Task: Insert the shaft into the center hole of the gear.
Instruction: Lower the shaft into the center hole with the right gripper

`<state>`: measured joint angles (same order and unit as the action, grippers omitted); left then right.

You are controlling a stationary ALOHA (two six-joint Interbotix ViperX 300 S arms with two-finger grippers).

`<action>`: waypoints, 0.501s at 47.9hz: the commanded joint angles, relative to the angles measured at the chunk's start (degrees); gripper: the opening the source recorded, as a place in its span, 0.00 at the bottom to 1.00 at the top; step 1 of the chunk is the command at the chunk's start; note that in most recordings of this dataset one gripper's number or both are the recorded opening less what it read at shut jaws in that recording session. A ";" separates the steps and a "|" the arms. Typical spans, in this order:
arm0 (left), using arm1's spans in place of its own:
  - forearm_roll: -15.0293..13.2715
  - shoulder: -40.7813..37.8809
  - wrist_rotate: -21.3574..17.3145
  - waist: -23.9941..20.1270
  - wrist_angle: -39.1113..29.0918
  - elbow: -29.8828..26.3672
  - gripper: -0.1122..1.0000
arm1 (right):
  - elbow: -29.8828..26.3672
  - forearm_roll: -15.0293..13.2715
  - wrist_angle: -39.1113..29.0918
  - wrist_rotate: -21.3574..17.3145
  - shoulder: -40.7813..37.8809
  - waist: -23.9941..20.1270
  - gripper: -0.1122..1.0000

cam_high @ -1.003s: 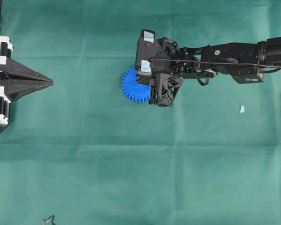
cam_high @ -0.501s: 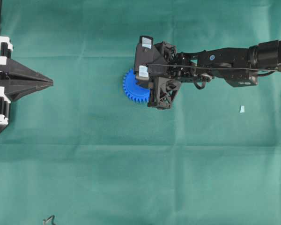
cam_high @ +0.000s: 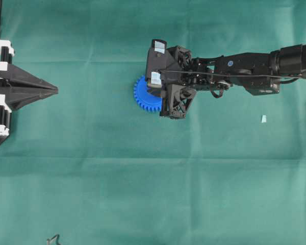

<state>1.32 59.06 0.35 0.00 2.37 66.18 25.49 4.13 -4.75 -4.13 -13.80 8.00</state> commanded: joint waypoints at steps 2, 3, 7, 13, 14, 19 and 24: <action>0.09 -0.18 0.00 0.18 0.26 -1.58 0.12 | -0.35 0.09 0.44 -0.09 0.79 -0.35 0.50; 0.09 -0.18 0.00 0.18 0.18 -1.58 0.12 | -0.35 0.09 0.44 -0.09 0.70 -0.26 0.55; 0.09 -0.18 0.00 0.18 0.00 -1.67 0.12 | -0.35 0.09 0.44 -0.09 0.70 -0.26 0.78; 0.09 -0.18 0.00 0.09 -0.26 -1.67 0.12 | -0.44 0.09 0.26 -0.09 0.70 -0.26 0.98; 0.09 -0.18 0.00 0.18 -0.26 -1.67 0.12 | -0.53 0.09 0.26 -0.09 0.79 -0.35 0.98; 0.09 -0.18 0.00 0.18 -0.35 -1.67 0.12 | -0.70 0.09 -0.35 -0.09 1.05 -0.35 0.96; 0.09 -0.18 0.00 0.18 -0.70 -1.67 0.12 | -1.23 0.09 -1.67 -0.18 2.46 -0.26 0.97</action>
<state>1.32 59.06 0.35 0.00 1.67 66.18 25.40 4.13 -5.63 -4.31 -13.71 8.00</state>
